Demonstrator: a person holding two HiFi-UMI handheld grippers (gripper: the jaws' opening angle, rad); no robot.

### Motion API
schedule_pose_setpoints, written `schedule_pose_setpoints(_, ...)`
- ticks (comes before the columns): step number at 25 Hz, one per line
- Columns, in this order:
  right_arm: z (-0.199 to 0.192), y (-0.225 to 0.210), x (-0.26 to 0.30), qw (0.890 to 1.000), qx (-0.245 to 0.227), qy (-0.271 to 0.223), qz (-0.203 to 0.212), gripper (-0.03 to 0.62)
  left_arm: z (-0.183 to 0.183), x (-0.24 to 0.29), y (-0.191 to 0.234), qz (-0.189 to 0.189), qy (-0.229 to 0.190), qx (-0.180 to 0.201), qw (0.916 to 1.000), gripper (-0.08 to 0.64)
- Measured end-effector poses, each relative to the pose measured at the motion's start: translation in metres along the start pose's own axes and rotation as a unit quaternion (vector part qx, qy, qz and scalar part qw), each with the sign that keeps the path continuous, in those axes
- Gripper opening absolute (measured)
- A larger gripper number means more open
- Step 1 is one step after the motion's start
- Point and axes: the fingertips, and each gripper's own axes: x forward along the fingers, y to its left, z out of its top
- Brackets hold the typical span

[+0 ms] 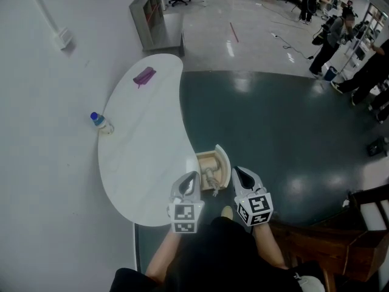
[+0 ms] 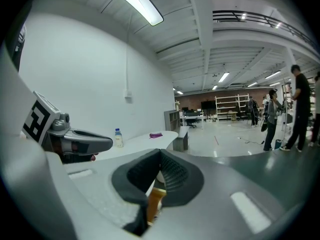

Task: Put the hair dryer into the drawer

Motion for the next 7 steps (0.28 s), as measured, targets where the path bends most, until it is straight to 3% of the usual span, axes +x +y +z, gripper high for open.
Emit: schedule_pose_setpoints(7,-0.0017,-0.0002,-0.0006,1.0,0.001,-0.001,0.001,0.003,-0.0015,0.0003,-0.0016,-0.001,0.001,-0.001,1.0,0.006)
